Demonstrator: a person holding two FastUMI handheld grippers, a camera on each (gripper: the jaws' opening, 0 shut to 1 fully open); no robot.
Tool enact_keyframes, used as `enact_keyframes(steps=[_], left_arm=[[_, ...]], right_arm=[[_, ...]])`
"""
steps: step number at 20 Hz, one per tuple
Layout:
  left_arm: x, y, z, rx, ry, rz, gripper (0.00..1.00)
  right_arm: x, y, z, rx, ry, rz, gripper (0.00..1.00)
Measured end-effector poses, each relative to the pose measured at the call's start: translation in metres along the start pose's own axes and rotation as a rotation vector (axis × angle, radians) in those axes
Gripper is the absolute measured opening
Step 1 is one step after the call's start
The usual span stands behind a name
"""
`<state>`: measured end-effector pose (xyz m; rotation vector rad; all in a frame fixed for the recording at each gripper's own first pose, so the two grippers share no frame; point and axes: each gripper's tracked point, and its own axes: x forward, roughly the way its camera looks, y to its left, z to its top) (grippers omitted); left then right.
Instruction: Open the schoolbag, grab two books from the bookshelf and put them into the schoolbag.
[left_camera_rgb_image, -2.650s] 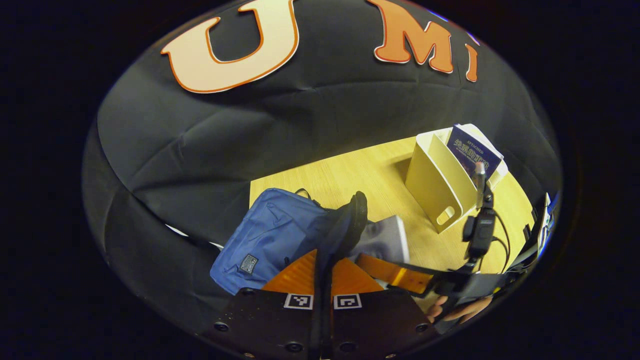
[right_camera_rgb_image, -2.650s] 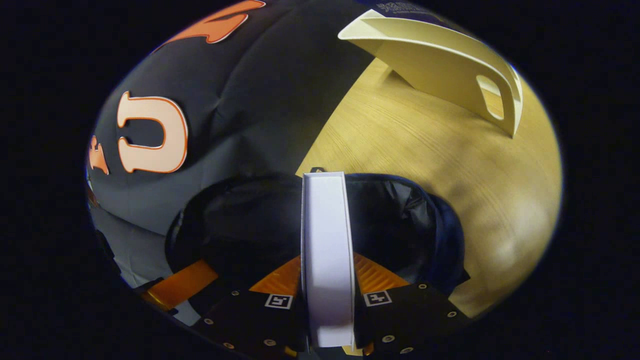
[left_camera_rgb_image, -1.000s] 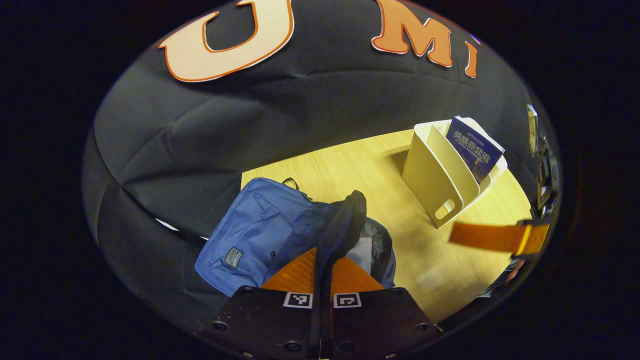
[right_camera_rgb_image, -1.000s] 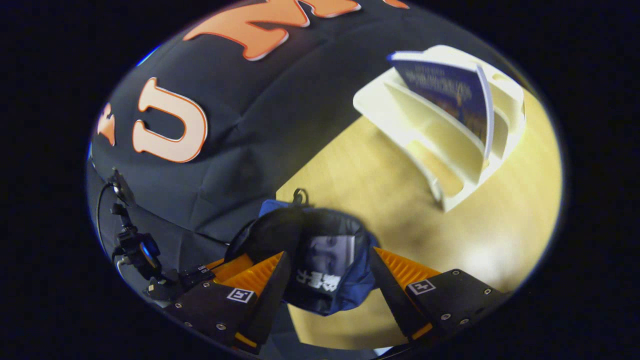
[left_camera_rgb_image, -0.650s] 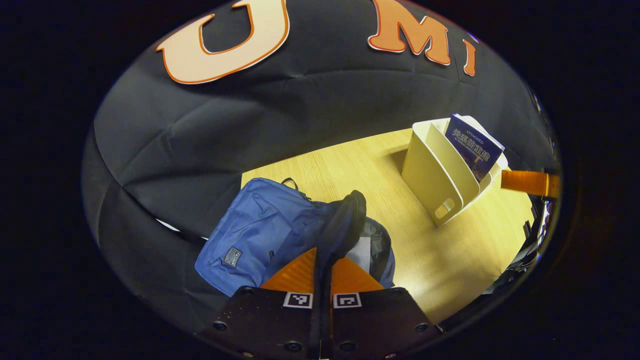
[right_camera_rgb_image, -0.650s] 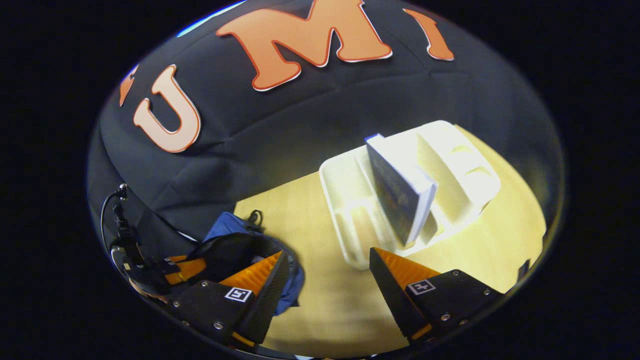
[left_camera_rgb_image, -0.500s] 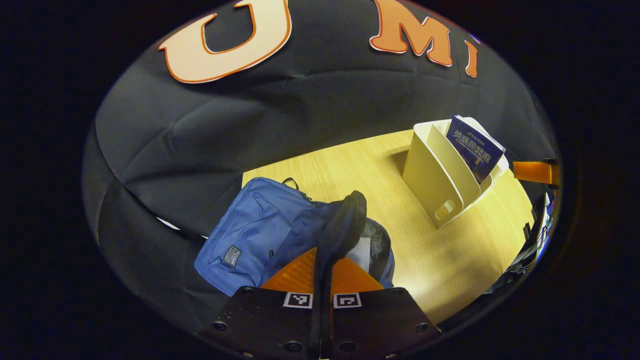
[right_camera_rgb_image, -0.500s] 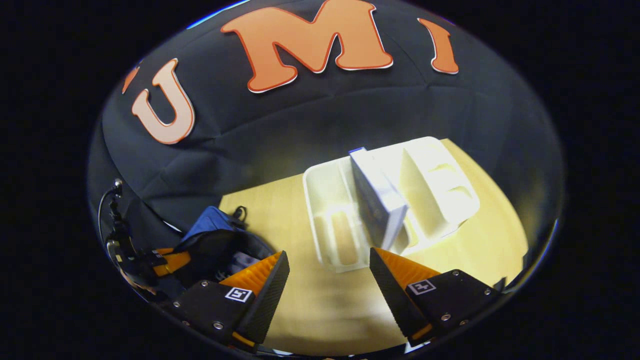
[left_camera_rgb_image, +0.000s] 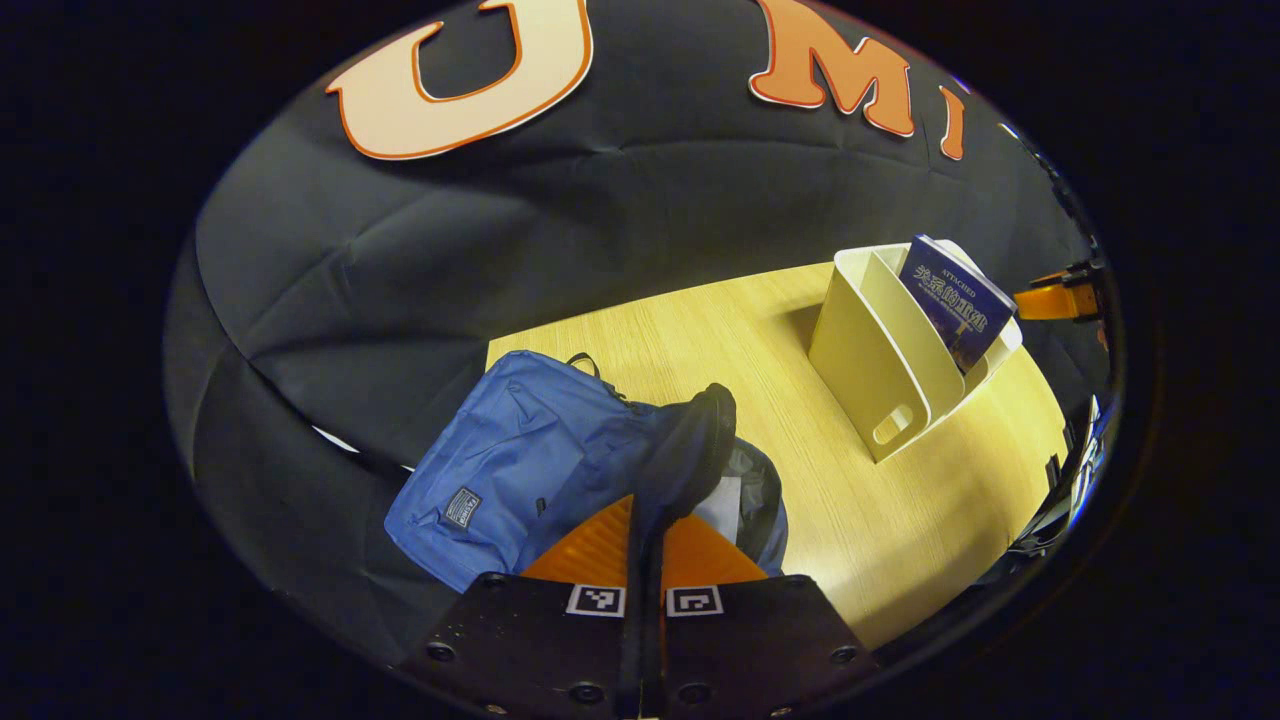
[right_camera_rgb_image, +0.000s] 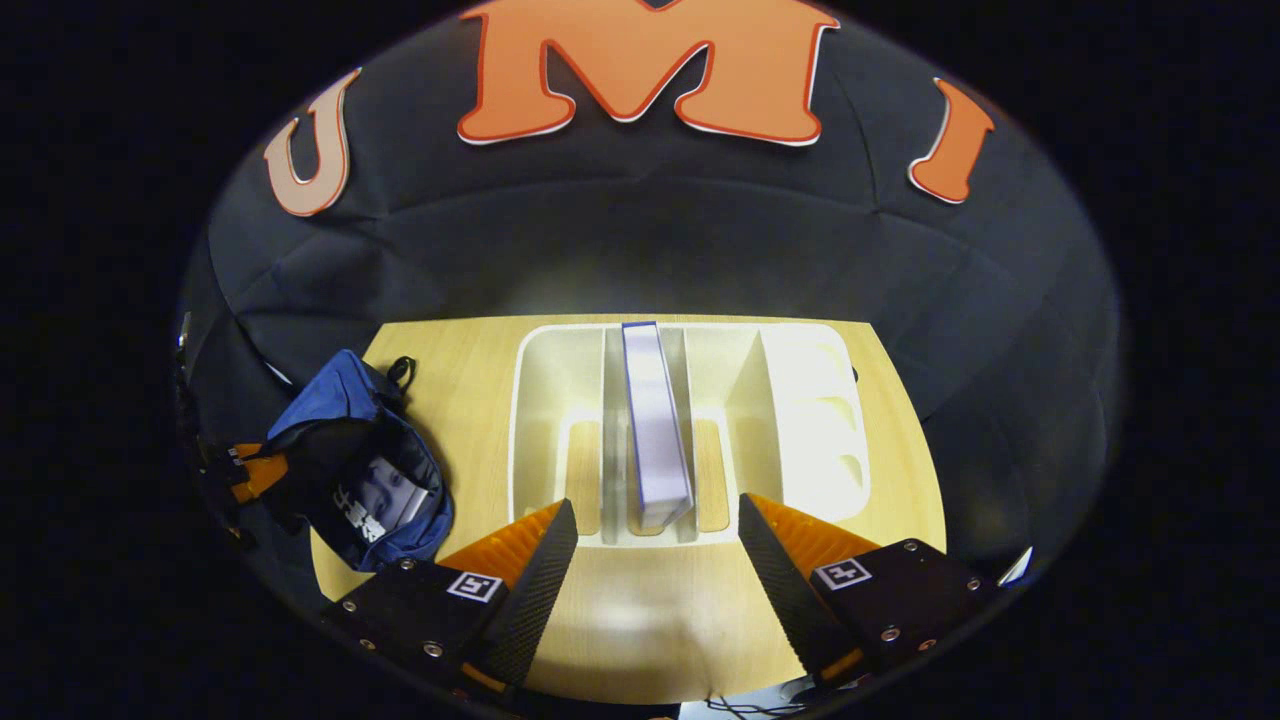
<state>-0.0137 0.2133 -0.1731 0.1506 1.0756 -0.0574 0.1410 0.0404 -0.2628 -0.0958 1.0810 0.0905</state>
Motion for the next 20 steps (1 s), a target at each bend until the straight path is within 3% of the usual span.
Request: enact_keyframes(steps=[3,8,12,15,16,17,18,20], left_arm=[[0.002,0.0,-0.002,-0.008,0.006,-0.004,0.01],[0.006,0.0,-0.005,-0.011,0.022,-0.008,0.01],[0.01,-0.002,-0.006,-0.005,0.03,-0.013,0.01],[0.014,-0.001,-0.006,-0.007,0.034,-0.014,0.01],[0.014,-0.001,-0.006,-0.008,0.035,-0.015,0.01],[0.015,-0.001,-0.007,-0.008,0.036,-0.015,0.01],[0.014,-0.001,-0.007,-0.009,0.038,-0.016,0.01],[0.015,-0.002,-0.006,-0.008,0.037,-0.019,0.01]], right_arm=[[0.032,-0.011,0.012,-0.048,0.05,-0.027,0.97],[0.08,0.0,0.027,-0.067,0.117,0.001,0.97],[0.105,0.0,0.03,-0.059,0.168,-0.002,0.8],[0.114,0.001,0.024,-0.081,0.202,-0.012,0.59],[0.118,0.005,0.022,-0.071,0.215,0.01,0.63],[0.114,0.008,0.021,-0.056,0.234,0.022,0.56],[0.113,0.01,0.022,-0.05,0.237,0.022,0.43],[0.111,0.01,0.019,-0.049,0.247,0.032,0.48]])
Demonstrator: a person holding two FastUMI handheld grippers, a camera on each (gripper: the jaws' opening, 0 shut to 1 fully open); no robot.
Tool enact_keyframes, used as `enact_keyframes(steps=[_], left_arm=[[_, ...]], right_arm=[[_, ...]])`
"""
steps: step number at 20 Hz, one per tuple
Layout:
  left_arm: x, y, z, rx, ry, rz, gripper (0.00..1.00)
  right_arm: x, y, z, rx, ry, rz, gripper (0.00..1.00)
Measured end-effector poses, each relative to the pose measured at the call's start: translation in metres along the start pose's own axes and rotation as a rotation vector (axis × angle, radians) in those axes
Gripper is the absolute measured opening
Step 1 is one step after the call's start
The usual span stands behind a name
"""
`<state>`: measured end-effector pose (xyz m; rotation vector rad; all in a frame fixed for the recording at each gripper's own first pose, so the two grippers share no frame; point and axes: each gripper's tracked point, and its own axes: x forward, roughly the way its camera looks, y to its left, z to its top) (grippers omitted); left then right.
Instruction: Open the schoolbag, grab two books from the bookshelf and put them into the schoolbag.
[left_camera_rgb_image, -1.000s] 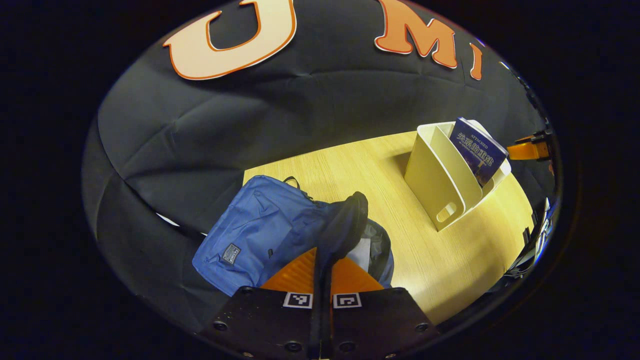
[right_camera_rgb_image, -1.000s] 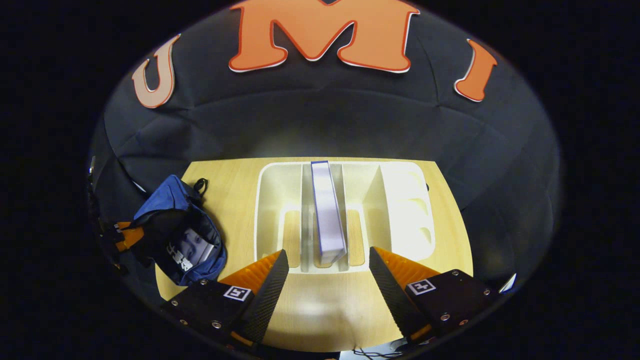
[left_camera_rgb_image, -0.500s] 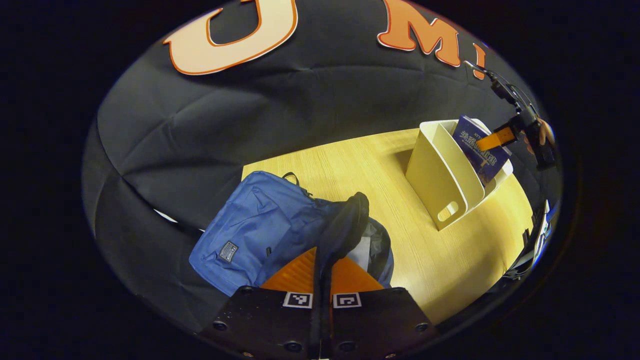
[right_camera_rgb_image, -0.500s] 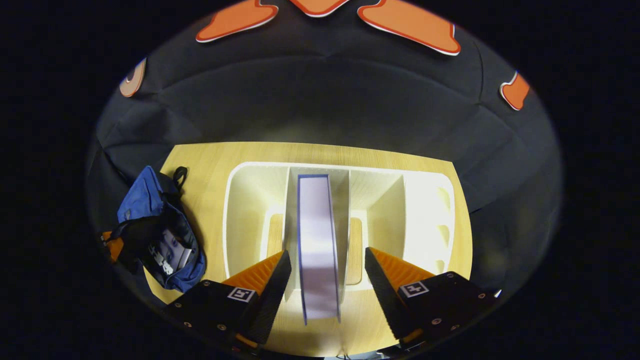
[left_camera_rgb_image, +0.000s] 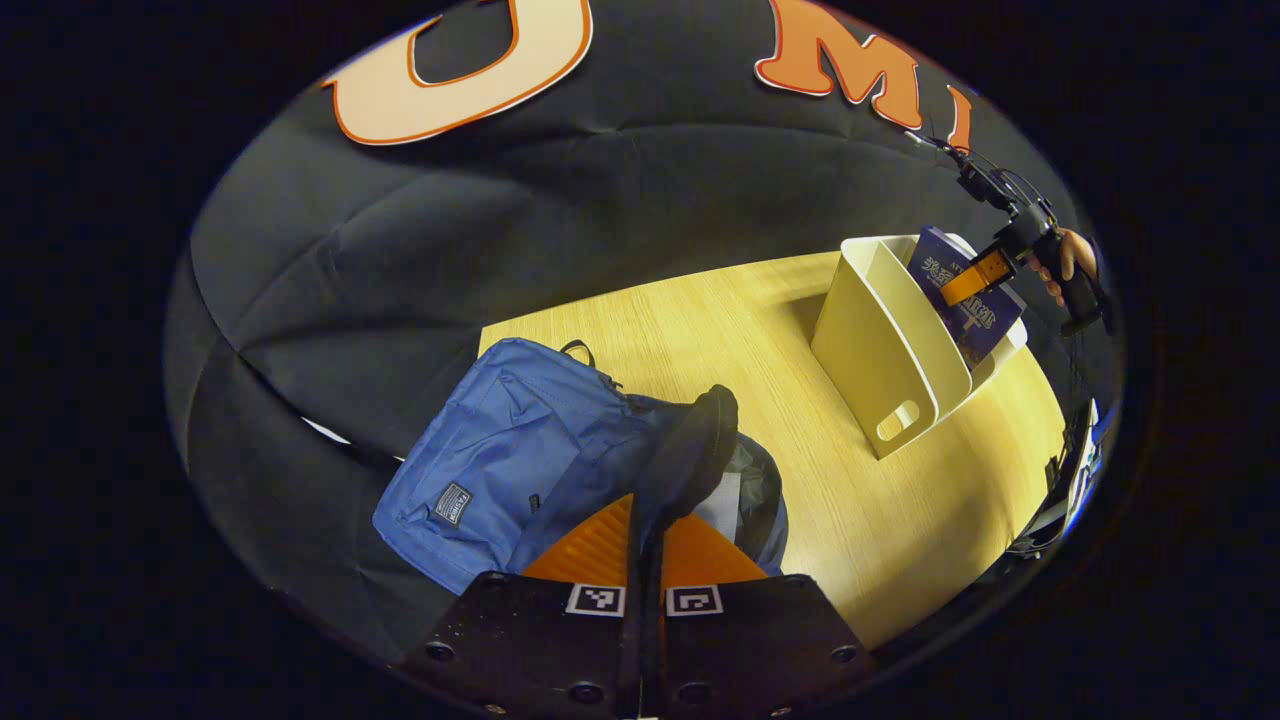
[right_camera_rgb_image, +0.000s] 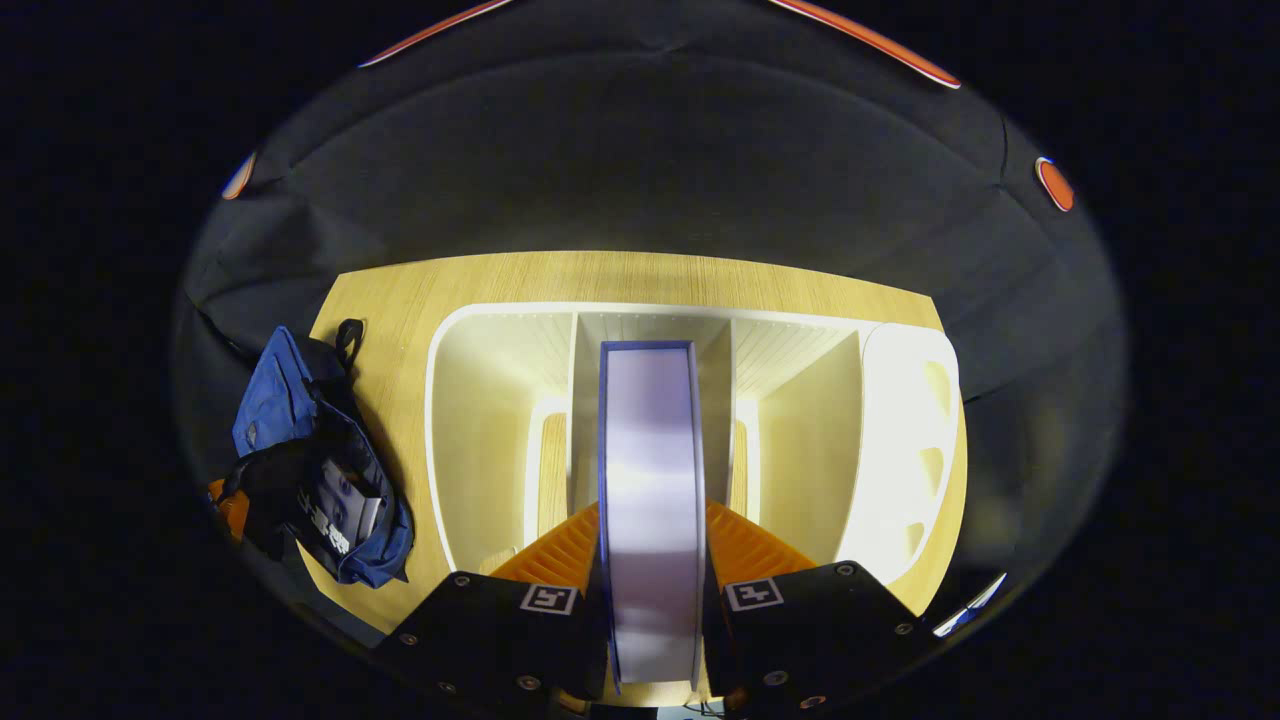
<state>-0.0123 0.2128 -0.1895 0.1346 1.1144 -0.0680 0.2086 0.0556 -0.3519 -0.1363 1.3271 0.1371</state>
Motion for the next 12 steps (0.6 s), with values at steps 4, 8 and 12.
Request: enact_keyframes(steps=[4,8,12], left_arm=[[0.0,0.0,0.001,0.002,-0.004,-0.006,0.01],[-0.001,0.0,0.001,0.0,-0.009,-0.014,0.01],[-0.006,0.0,0.001,-0.002,-0.025,-0.019,0.01]], right_arm=[[-0.018,-0.01,0.001,0.028,-0.043,-0.003,0.46],[-0.071,-0.03,-0.009,0.058,-0.109,0.019,0.37],[-0.124,-0.036,-0.024,0.071,-0.186,0.048,0.36]])
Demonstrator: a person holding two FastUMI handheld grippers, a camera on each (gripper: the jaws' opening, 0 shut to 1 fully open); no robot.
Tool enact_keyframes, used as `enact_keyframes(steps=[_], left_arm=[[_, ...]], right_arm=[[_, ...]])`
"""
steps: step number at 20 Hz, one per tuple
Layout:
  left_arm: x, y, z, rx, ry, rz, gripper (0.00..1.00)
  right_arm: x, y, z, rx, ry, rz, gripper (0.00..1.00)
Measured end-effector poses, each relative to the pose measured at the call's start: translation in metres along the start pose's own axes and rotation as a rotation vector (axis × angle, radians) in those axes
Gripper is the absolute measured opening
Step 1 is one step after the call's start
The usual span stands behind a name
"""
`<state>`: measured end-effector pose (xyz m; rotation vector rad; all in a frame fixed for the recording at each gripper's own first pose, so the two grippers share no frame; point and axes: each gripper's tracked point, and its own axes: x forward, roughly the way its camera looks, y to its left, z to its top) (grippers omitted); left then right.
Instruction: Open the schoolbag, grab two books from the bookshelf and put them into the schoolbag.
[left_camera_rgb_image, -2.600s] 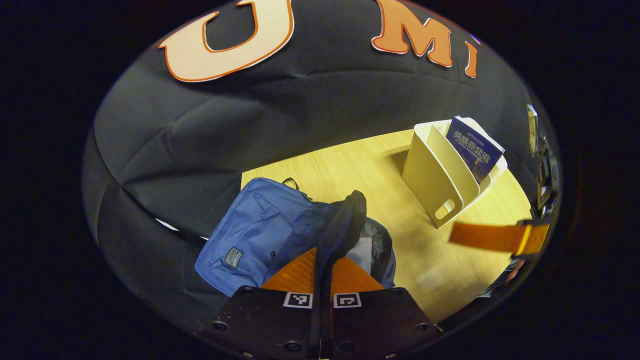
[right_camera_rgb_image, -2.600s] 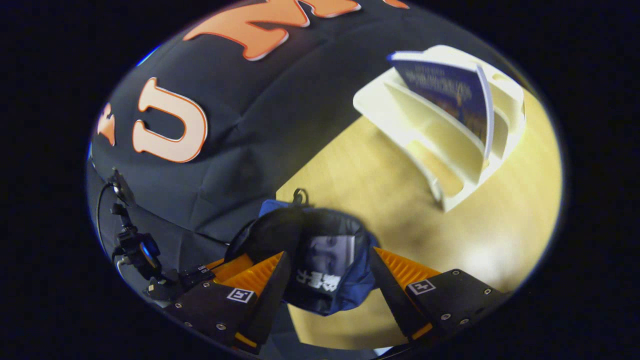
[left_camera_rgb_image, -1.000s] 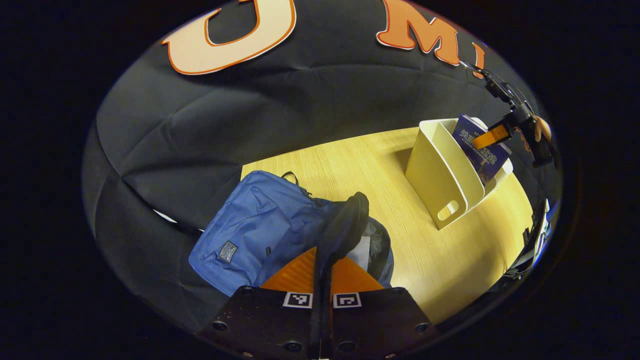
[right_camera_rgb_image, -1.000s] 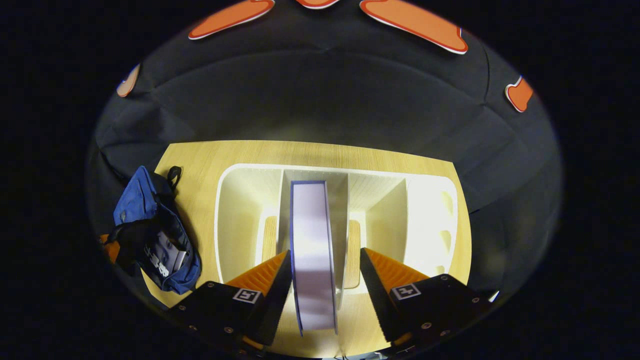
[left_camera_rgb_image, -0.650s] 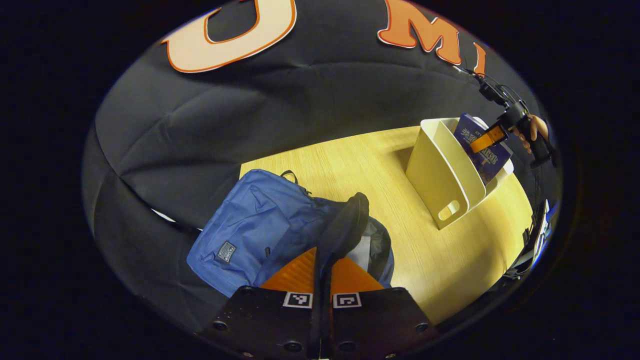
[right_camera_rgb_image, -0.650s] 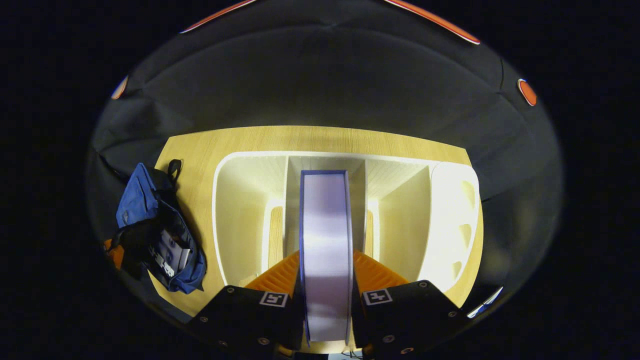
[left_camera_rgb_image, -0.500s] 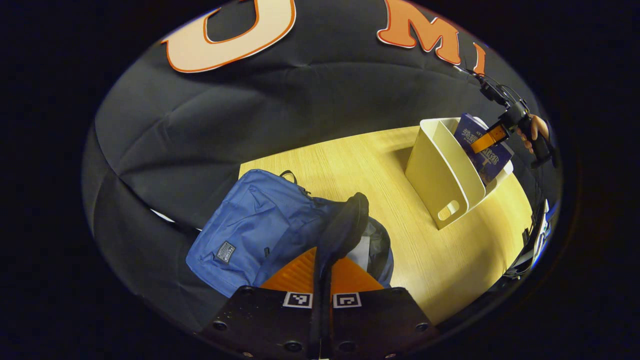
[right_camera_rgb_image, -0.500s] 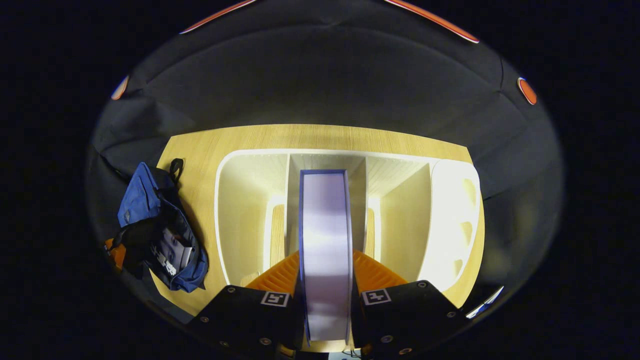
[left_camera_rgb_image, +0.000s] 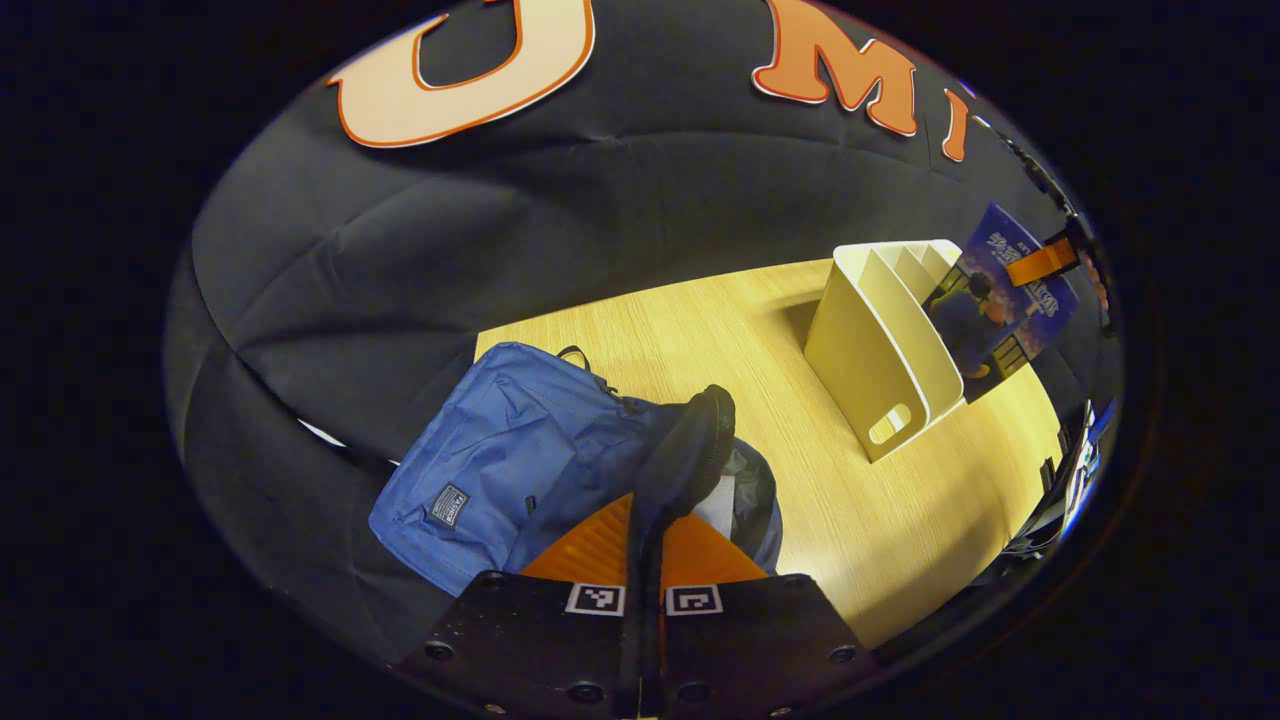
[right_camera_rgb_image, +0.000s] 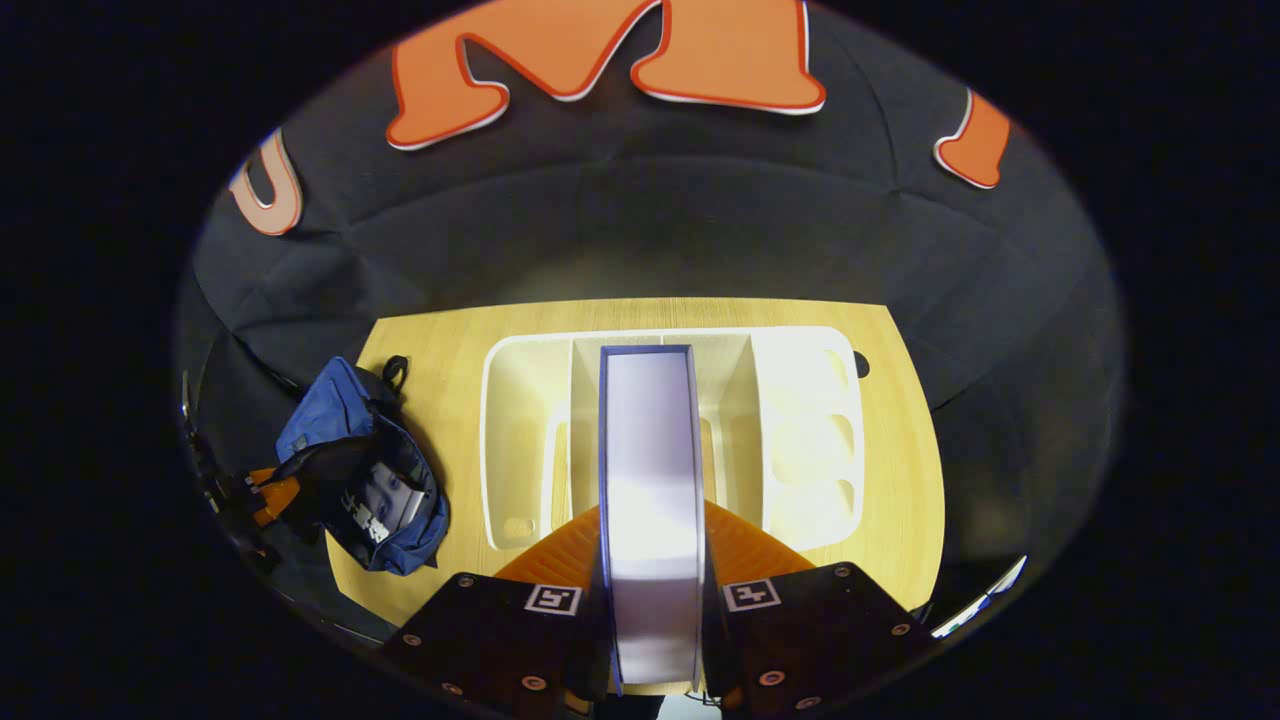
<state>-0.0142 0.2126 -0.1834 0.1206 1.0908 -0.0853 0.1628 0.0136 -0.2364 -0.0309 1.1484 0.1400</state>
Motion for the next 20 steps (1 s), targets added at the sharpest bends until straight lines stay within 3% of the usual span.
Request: enact_keyframes(steps=[5,13,18,20], left_arm=[[-0.005,0.001,0.0,-0.003,-0.019,-0.001,0.01],[-0.009,0.002,0.002,0.007,-0.029,0.006,0.01],[-0.009,0.002,0.004,0.015,-0.029,0.013,0.05],[-0.008,0.001,0.004,0.024,-0.024,0.013,0.01]], right_arm=[[-0.069,0.005,0.002,0.013,-0.078,0.058,0.36],[-0.142,0.076,-0.005,0.09,-0.185,0.307,0.36],[-0.131,0.126,-0.029,0.249,-0.174,0.478,0.35],[-0.117,0.145,-0.042,0.318,-0.139,0.547,0.35]])
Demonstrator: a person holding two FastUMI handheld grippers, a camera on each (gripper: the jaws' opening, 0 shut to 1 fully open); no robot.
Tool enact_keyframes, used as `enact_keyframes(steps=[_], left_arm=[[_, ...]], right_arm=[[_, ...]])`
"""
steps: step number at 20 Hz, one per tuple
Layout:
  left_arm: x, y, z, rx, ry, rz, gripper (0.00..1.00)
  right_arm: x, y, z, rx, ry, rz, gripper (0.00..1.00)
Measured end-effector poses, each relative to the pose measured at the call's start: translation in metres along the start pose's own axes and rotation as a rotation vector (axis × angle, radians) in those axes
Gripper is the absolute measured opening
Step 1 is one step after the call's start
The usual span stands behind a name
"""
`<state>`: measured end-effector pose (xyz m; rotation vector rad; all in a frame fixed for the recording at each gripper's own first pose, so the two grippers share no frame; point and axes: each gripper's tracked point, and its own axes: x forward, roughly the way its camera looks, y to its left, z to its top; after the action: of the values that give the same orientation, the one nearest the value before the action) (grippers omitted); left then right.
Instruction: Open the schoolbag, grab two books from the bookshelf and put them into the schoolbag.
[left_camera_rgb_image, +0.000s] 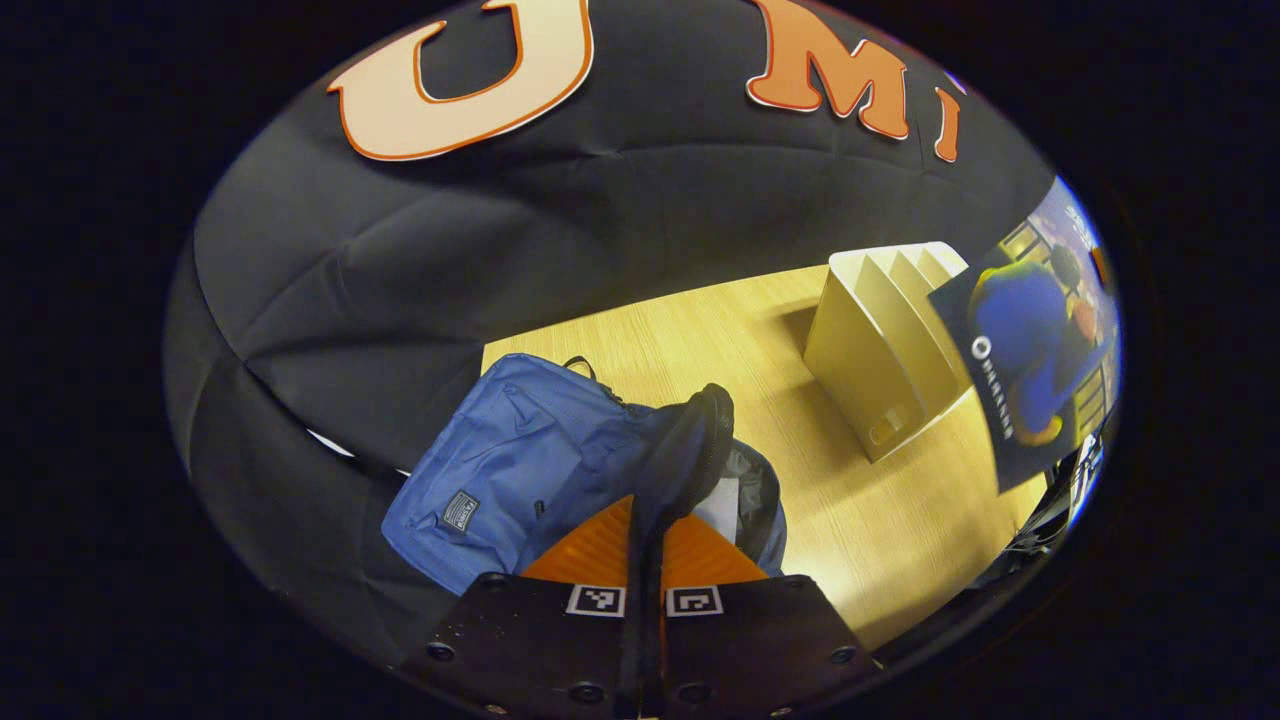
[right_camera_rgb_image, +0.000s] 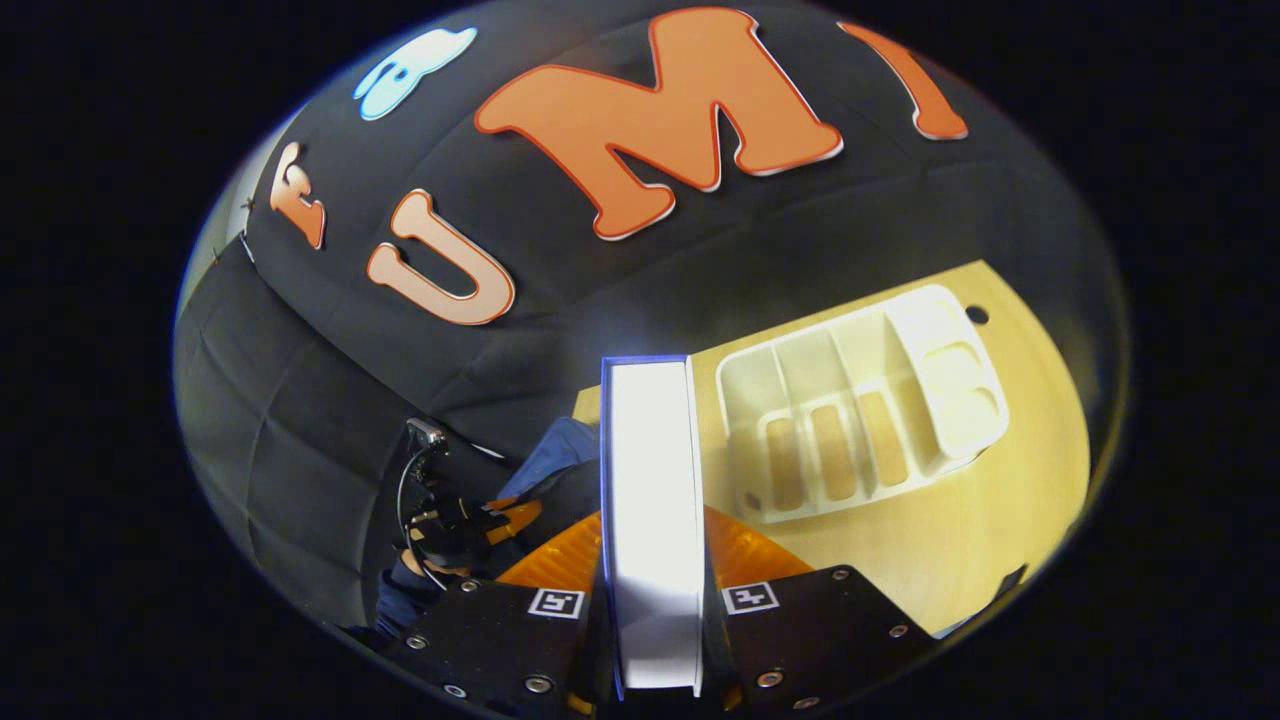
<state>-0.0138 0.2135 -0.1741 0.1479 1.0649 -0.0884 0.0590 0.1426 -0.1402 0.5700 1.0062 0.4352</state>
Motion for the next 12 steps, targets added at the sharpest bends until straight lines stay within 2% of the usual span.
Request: enact_keyframes(steps=[2,5,8,12], left_arm=[[0.0,0.002,0.0,0.013,0.006,0.002,0.01],[-0.001,0.004,0.004,0.023,0.003,0.008,0.01],[-0.001,0.007,0.004,0.026,0.009,0.017,0.01],[-0.004,0.014,0.01,0.041,0.008,0.028,0.01]], right_arm=[[0.014,0.0,-0.02,0.056,0.034,0.035,0.35],[0.043,-0.004,-0.047,0.085,0.074,0.047,0.35],[0.067,0.011,-0.072,0.15,0.107,0.109,0.35],[0.112,0.018,-0.099,0.158,0.133,0.101,0.35]])
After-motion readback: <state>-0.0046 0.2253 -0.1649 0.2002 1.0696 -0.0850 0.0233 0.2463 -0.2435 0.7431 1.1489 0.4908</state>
